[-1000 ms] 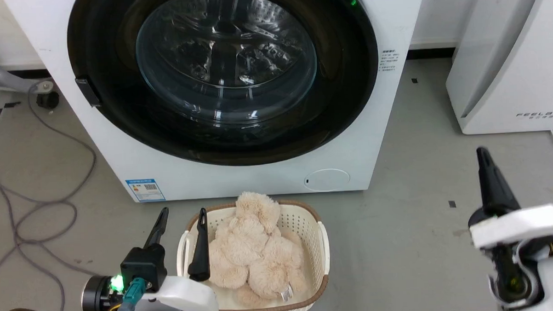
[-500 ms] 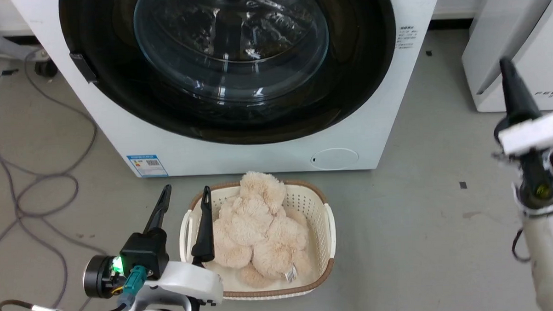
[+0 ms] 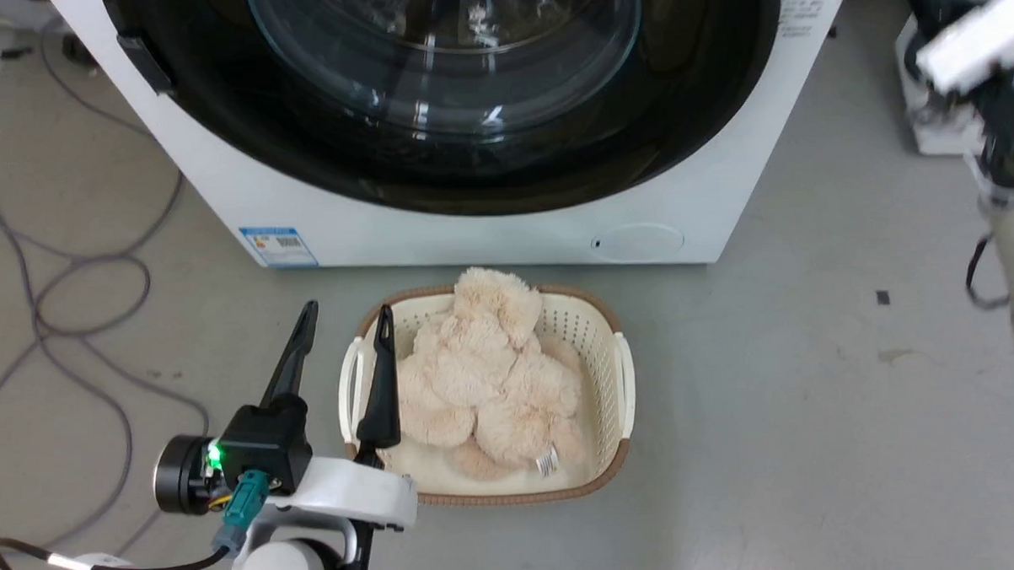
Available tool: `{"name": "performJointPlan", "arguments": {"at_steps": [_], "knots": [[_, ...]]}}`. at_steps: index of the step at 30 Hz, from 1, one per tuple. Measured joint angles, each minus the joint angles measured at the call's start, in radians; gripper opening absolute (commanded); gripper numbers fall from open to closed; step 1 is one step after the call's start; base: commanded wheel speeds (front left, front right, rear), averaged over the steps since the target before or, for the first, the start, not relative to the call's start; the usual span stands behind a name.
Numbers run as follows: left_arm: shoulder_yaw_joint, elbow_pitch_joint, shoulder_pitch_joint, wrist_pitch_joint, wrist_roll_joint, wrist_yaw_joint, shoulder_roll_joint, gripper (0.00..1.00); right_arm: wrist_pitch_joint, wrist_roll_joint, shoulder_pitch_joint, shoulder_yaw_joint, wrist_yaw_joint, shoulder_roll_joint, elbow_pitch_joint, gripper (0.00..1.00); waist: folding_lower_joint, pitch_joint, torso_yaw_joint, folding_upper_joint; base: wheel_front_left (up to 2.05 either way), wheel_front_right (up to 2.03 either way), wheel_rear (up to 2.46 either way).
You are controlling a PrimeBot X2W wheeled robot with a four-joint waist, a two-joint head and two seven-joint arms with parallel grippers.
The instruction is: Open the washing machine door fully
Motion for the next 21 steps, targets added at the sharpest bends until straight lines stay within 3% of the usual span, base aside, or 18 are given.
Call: {"name": "performJointPlan", "arguments": {"at_steps": [10, 21], "knots": [[-0.01, -0.021, -0.038, -0.021, -0.009, 0.003, 0.0, 1.0, 0.114, 0.01, -0.26, 0.127, 0.0, -0.013, 0.171, 0.0, 0.0, 0.077, 0.017, 0.0, 0.0, 0.0, 0.0], [-0.032, -0.024, -0.077, -0.042, -0.027, 0.01, 0.0, 1.0, 0.216, 0.064, -0.44, 0.231, 0.0, -0.012, 0.306, 0.0, 0.0, 0.143, 0.033, 0.0, 0.0, 0.0, 0.0]]}}
